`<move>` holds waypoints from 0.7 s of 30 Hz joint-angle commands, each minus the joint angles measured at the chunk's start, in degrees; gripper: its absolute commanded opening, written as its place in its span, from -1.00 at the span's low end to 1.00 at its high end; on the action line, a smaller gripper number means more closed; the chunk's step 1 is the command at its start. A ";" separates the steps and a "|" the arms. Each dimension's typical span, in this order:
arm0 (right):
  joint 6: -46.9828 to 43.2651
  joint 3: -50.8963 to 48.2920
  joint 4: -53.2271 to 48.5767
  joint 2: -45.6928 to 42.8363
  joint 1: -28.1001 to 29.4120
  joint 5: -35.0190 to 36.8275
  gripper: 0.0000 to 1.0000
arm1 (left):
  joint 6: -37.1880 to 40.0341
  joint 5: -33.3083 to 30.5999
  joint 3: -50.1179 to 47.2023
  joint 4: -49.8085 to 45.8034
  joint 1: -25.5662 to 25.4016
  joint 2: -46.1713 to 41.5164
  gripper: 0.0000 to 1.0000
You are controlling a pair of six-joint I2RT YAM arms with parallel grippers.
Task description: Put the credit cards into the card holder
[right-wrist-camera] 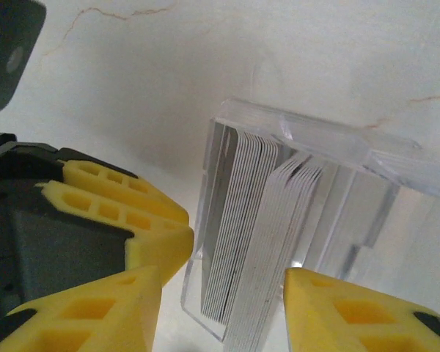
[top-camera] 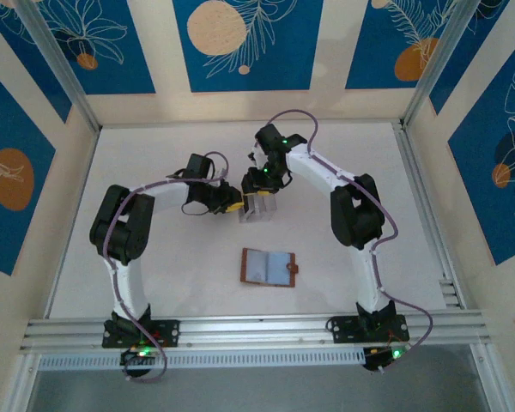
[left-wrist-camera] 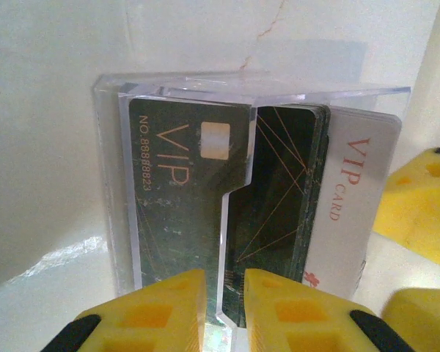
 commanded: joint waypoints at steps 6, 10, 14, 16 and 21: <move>-0.24 1.65 -2.47 2.81 0.77 1.04 0.00 | 0.83 1.69 -0.26 1.15 0.69 1.15 -0.59; -0.47 1.67 -2.34 2.74 0.61 -1.14 0.01 | 0.81 1.69 -0.08 1.15 0.71 1.25 -0.59; 0.01 1.42 -0.59 2.16 0.24 -6.82 -0.01 | 0.72 1.71 -0.09 1.33 0.74 1.26 -0.59; 0.13 1.40 -0.13 1.79 0.04 -7.88 -0.04 | 0.70 1.69 0.00 1.37 0.73 1.36 -0.59; 0.22 0.70 0.60 0.08 -0.26 -8.61 -0.07 | 0.68 1.83 0.18 1.31 0.74 1.38 -0.59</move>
